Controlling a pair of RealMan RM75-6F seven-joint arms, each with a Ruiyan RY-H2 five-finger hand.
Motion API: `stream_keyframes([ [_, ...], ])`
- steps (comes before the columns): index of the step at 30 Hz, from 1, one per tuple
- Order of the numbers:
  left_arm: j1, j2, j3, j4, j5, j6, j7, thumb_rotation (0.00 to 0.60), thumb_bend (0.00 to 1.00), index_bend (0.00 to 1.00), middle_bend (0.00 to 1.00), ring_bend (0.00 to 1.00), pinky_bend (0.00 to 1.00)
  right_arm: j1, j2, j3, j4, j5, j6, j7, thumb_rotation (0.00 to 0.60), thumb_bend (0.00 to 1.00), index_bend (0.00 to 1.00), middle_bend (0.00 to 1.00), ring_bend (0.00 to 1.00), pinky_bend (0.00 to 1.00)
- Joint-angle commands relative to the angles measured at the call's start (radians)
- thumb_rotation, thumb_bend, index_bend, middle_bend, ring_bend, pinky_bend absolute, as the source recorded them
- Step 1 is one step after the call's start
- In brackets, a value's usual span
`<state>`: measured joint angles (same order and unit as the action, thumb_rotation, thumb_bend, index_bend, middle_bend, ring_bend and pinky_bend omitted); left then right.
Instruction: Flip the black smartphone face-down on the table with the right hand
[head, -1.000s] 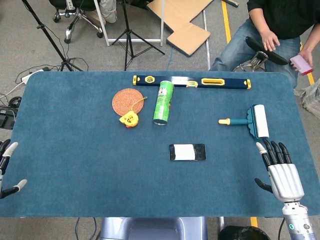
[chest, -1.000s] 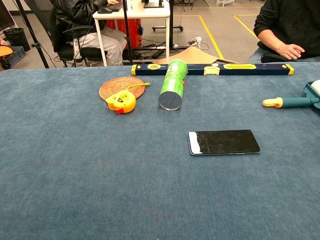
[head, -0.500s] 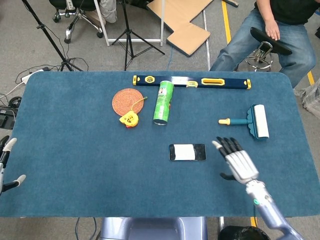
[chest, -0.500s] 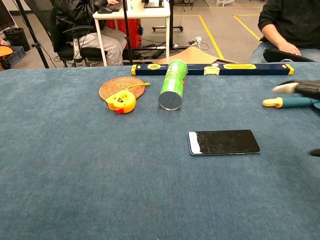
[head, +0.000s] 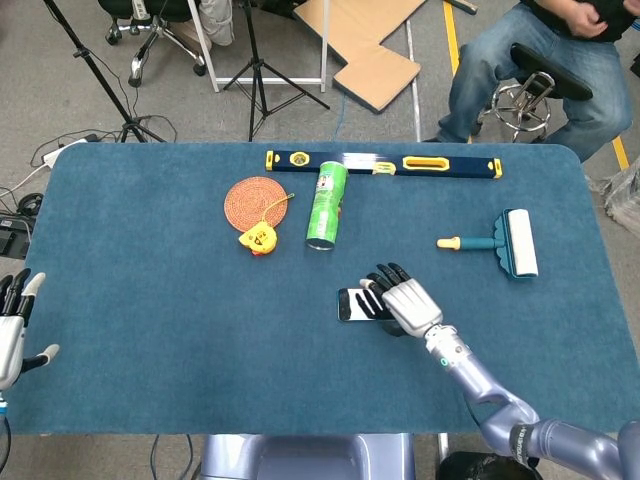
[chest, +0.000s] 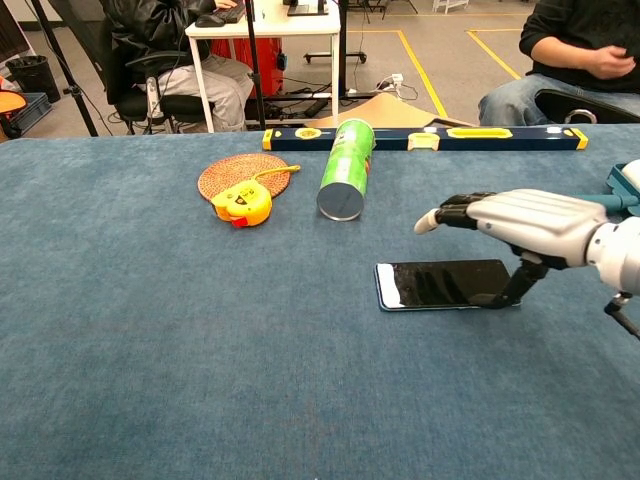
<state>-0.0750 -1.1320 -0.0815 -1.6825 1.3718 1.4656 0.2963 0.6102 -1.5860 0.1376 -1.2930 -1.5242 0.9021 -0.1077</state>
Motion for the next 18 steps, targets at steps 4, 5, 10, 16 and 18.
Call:
stream_keyframes([
  [4,-0.006,-0.004,-0.005,0.004,-0.018,-0.008,0.005,0.6,0.0,0.0,0.0,0.0,0.0,0.03,-0.049,-0.029,0.058,-0.03,0.011,-0.024,0.6,0.19,0.19,0.15,0.03,0.1],
  [5,-0.005,-0.004,-0.006,0.003,-0.02,-0.006,0.006,0.6,0.0,0.0,0.0,0.0,0.0,0.033,-0.053,-0.035,0.069,-0.036,0.014,-0.033,0.6,0.19,0.19,0.15,0.03,0.09],
  [10,-0.005,-0.002,-0.006,0.001,-0.024,-0.003,0.004,0.6,0.0,0.0,0.0,0.0,0.0,0.037,-0.074,-0.063,0.128,-0.061,0.04,-0.058,0.6,0.19,0.19,0.16,0.03,0.13],
  [16,-0.004,0.004,-0.006,-0.003,-0.023,0.004,-0.005,0.6,0.0,0.0,0.0,0.0,0.0,0.041,-0.09,-0.07,0.183,-0.053,0.051,-0.061,0.6,0.19,0.19,0.16,0.03,0.13],
  [18,-0.004,0.005,-0.006,-0.004,-0.023,0.005,-0.007,0.6,0.0,0.0,0.0,0.0,0.0,0.043,-0.093,-0.073,0.192,-0.052,0.053,-0.061,0.6,0.19,0.19,0.16,0.03,0.13],
])
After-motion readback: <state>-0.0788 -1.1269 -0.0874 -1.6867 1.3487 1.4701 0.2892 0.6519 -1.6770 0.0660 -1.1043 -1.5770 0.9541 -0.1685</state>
